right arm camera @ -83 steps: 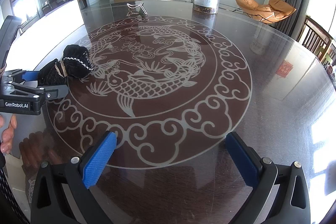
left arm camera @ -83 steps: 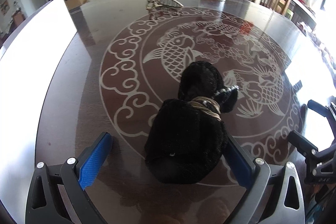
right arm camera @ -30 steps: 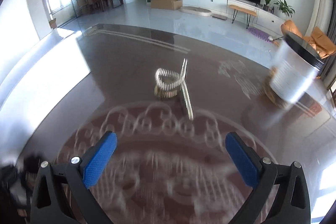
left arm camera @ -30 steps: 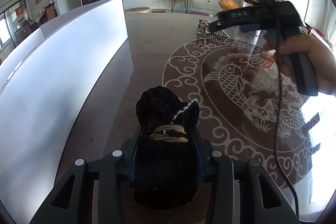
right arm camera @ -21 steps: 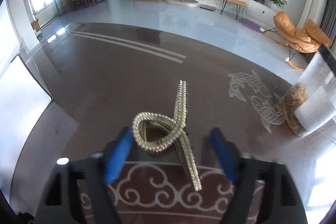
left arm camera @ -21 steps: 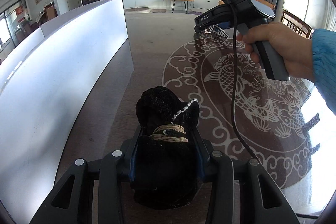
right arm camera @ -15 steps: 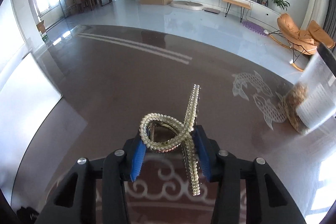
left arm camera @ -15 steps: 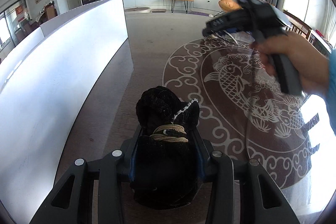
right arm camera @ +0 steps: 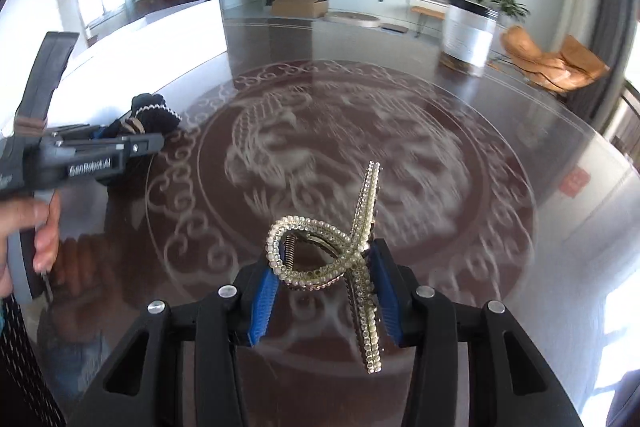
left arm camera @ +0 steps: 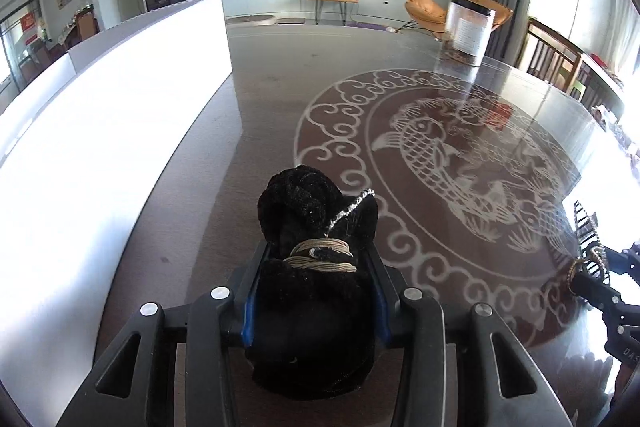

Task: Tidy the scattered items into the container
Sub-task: 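Hold the black pouch in the left tool while the right tool lifts the hair clip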

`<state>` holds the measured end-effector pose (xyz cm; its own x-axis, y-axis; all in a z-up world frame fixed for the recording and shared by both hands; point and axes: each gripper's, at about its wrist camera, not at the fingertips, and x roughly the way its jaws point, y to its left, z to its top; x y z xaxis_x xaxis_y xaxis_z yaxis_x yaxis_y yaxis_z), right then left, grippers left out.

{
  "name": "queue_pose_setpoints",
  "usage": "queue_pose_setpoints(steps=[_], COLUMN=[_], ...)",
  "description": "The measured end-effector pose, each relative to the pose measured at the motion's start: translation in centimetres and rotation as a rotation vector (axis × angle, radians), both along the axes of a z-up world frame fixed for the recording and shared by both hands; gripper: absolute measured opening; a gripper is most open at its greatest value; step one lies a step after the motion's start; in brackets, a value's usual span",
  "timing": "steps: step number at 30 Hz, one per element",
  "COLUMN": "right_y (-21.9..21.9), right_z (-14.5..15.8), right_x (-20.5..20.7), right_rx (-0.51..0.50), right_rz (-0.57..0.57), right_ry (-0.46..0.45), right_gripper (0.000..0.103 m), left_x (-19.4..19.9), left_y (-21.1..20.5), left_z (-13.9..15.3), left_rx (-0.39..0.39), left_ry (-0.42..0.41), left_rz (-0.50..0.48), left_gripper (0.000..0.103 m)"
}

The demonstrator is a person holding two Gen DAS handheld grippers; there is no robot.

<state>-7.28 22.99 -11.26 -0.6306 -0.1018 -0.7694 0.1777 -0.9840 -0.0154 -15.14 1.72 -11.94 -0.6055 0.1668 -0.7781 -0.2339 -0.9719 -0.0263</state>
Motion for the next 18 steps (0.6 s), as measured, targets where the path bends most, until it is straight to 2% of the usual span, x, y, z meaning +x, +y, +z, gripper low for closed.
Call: queue_pose_setpoints(steps=[1, 3, 4, 5, 9, 11, 15, 18], right_y=[0.2, 0.8, 1.1, 1.5, 1.7, 1.6, 1.6, 1.4], right_z=[-0.3, -0.4, -0.4, -0.2, -0.7, -1.2, -1.1, -1.2], right_x=[0.8, 1.6, 1.6, 0.8, -0.1, -0.2, 0.1, -0.4], right_rx=[0.001, -0.007, 0.002, 0.006, -0.008, -0.020, -0.024, -0.012], right_rz=[-0.024, -0.072, -0.085, -0.088, -0.091, -0.097, -0.107, -0.112], right_ry=[-0.012, 0.005, 0.004, 0.002, -0.013, -0.029, -0.045, -0.054], right_gripper=[0.047, 0.058, 0.075, 0.086, 0.087, 0.087, 0.088, 0.095], left_x=[0.6, 1.5, 1.7, 1.7, 1.5, 1.2, 1.1, 0.9], left_y=[0.0, 0.0, 0.1, 0.3, 0.1, 0.1, 0.1, 0.3], left_z=[0.0, 0.0, -0.1, -0.2, -0.4, -0.6, -0.7, -0.7], left_rx=[0.003, -0.005, -0.014, -0.025, -0.033, -0.042, -0.042, -0.045], left_ry=[0.000, -0.001, -0.004, -0.010, -0.030, -0.041, -0.046, -0.047], left_rz=[-0.001, -0.005, -0.008, -0.011, 0.018, 0.031, 0.056, 0.057], left_gripper=[0.043, 0.048, 0.058, 0.070, 0.084, 0.096, 0.102, 0.103])
